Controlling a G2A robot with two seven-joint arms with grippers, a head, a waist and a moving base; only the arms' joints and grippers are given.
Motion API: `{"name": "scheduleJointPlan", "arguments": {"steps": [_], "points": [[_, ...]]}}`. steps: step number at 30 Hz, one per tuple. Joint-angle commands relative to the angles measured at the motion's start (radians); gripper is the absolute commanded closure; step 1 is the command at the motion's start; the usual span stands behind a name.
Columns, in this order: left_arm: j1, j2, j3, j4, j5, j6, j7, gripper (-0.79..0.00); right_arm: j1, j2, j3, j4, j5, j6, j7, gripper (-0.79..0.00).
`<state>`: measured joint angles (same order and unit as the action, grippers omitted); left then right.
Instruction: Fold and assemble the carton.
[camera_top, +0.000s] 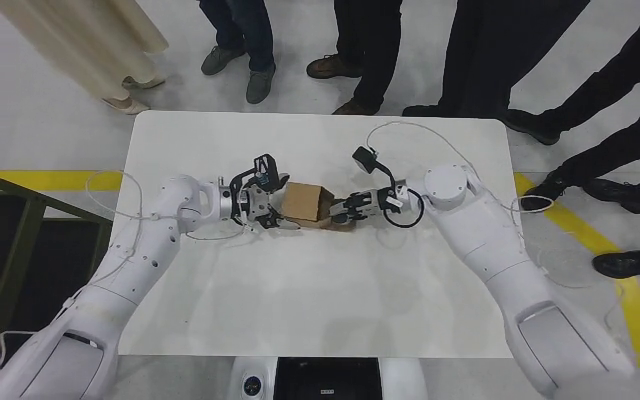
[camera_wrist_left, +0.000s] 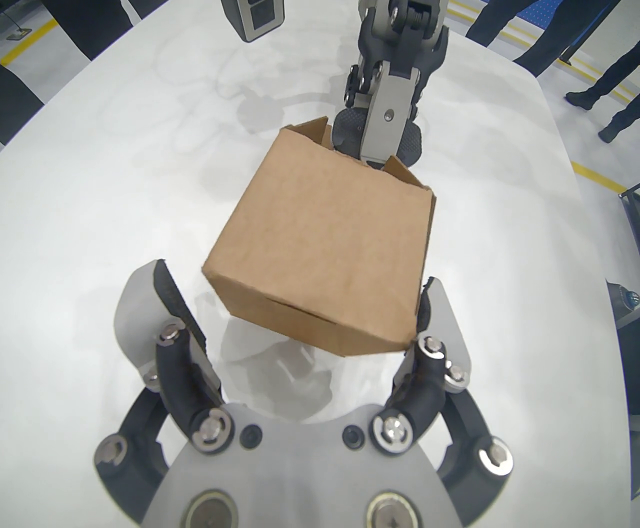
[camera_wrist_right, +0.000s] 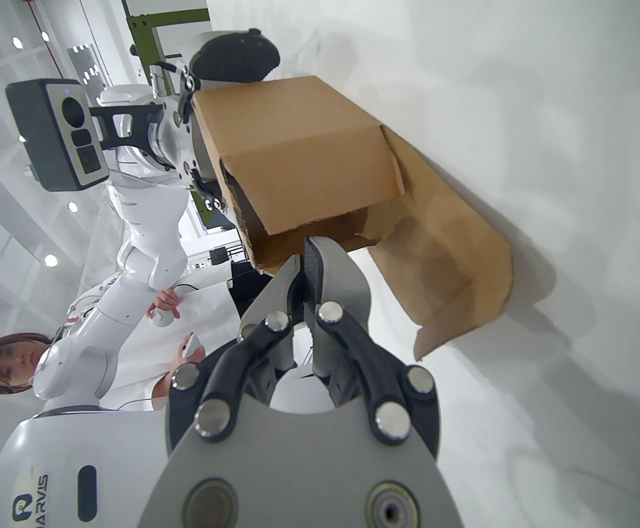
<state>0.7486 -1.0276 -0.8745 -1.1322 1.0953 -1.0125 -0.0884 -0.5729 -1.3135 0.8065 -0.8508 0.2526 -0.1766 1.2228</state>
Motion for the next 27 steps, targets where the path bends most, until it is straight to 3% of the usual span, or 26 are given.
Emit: {"name": "scheduleJointPlan", "arguments": {"steps": [1, 7, 27], "points": [[-0.002, -0.001, 0.003, -0.002, -0.001, 0.0, 0.001, -0.785, 0.005, -0.01, -0.013, 0.009, 0.012, -0.005, -0.01, 0.0], [-0.001, -0.004, 0.009, -0.006, -0.004, 0.0, 0.001, -0.785, 0.022, -0.035, -0.039, 0.046, 0.037, -0.027, -0.019, 0.0], [0.04, 0.011, -0.055, -0.025, -0.056, 0.0, -0.004, -0.785, 0.038, -0.025, -0.018, 0.067, 0.018, -0.059, 0.014, 0.0]]}}
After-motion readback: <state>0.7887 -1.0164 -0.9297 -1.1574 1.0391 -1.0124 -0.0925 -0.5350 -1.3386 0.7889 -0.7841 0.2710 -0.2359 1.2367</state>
